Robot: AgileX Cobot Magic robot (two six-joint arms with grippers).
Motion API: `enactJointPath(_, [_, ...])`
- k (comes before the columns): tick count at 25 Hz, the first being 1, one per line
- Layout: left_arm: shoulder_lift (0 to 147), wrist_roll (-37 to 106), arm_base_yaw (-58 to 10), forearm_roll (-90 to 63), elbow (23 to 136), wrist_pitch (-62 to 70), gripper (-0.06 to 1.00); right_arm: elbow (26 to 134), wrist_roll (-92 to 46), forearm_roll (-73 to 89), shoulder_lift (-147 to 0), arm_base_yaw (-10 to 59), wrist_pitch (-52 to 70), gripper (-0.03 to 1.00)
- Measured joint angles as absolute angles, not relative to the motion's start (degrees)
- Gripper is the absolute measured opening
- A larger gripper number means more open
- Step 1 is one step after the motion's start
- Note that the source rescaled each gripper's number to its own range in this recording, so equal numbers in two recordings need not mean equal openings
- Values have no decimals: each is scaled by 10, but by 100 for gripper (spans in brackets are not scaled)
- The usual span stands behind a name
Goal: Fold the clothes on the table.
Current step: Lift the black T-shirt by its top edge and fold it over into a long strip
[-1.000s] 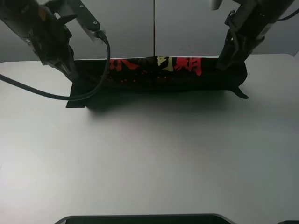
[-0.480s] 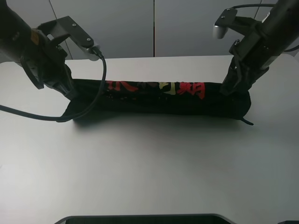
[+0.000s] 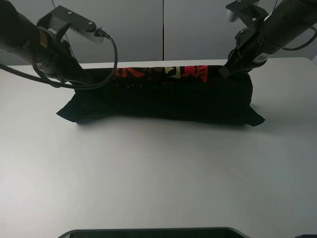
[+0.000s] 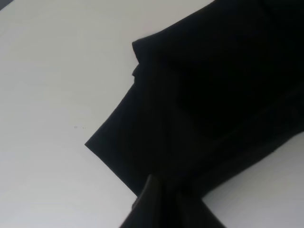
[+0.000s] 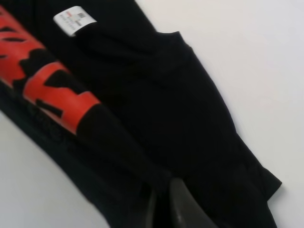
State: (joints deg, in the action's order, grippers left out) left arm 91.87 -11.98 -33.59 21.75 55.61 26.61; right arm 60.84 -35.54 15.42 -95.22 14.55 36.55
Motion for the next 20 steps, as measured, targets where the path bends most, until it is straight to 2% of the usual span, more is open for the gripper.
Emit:
enactJointPath(5, [966,-133,-299,218,556,201,0,602,-332,153,-1004,145,309,0])
enactJointPath(11, [1011,-134,-286,223,556,124,1,602,-293,112,-1049,145,243,0])
enactJointPath(13, [1021,-135,-284,227,556,101,5,602,-280,95,-1060,145,225,0])
enactJointPath(17, [1027,-135,-281,229,556,64,19,600,-268,79,-1068,145,192,0])
enactJointPath(20, [1029,-136,-279,229,556,46,23,598,-266,71,-1069,145,177,0])
